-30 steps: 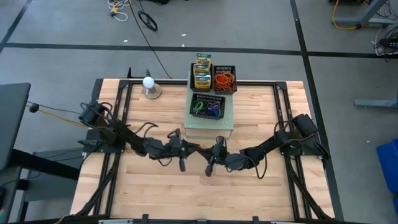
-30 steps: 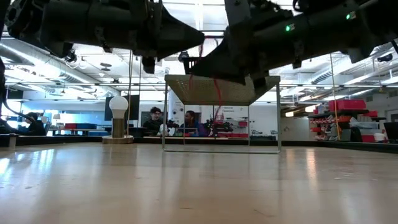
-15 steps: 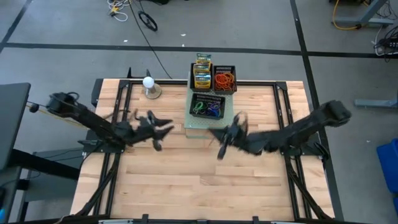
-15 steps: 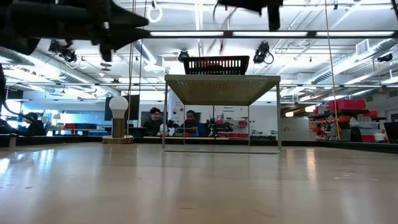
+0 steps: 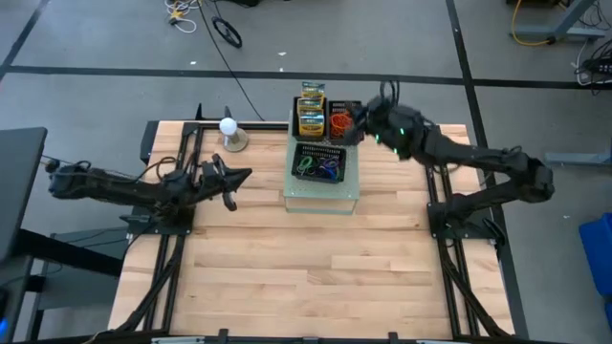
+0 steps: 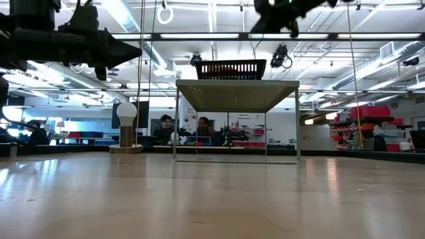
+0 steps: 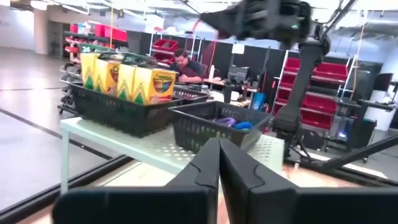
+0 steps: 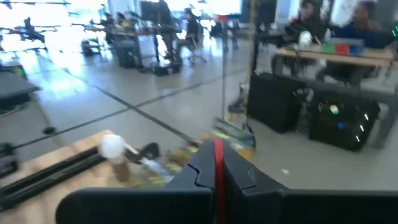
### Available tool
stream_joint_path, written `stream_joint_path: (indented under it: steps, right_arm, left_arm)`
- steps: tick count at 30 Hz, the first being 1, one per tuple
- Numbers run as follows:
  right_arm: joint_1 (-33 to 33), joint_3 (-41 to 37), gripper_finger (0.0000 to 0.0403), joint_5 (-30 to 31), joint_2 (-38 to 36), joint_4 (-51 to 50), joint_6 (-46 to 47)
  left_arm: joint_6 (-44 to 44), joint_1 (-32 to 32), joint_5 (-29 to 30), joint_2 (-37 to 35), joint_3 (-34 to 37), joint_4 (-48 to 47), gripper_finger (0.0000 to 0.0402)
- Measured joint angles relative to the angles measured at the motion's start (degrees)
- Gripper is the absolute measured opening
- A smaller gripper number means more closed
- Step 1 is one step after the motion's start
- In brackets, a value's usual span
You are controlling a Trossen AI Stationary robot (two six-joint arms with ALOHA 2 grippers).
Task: Pick & Place Office Desk Supplies
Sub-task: Put the red rubber band into the top right black bin on the shelf, then return to Home Position
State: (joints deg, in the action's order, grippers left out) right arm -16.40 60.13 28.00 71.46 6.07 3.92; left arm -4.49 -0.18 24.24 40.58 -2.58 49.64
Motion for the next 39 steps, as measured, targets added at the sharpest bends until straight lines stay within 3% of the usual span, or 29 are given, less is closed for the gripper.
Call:
stream_joint_path:
  steps: [6, 13, 25, 29, 33, 36, 39]
  right_arm:
    - [-11.8, 0.0, 0.0000, -10.8, 5.9, 0.1, 4.8]
    - [-15.5, -0.1, 0.0016, -14.5, 11.5, -0.8, 8.0]
    - [-15.7, -0.1, 0.0202, -13.2, 8.4, -8.2, 8.4]
    - [-14.3, -0.1, 0.0233, -14.8, 4.7, -9.1, 1.8]
    - [-10.3, -0.2, 0.0192, -19.7, -2.1, -16.0, -3.0]
    - [-6.2, -4.3, 0.0115, -23.5, -7.2, -17.6, -6.2]
    - [-1.3, -12.0, 0.0027, -26.6, -12.3, -12.2, -8.8]
  left_arm:
    - [-0.5, 7.9, -9.2, -6.3, 0.0, -8.0, 0.0007]
    - [0.6, 10.4, -9.8, -12.6, 0.0, -16.2, 0.0007]
    - [1.9, 10.4, -8.4, -26.7, 0.0, -29.7, 0.0007]
    - [2.2, 10.4, -8.4, -30.4, 0.0, -33.4, 0.0007]
    - [2.9, 10.3, -9.3, -34.1, 0.0, -38.5, 0.0007]
    - [3.0, 10.3, -11.8, -36.7, 0.0, -42.4, 0.0007]
    - [2.9, 10.3, -14.5, -38.7, 2.0, -41.3, 0.0005]
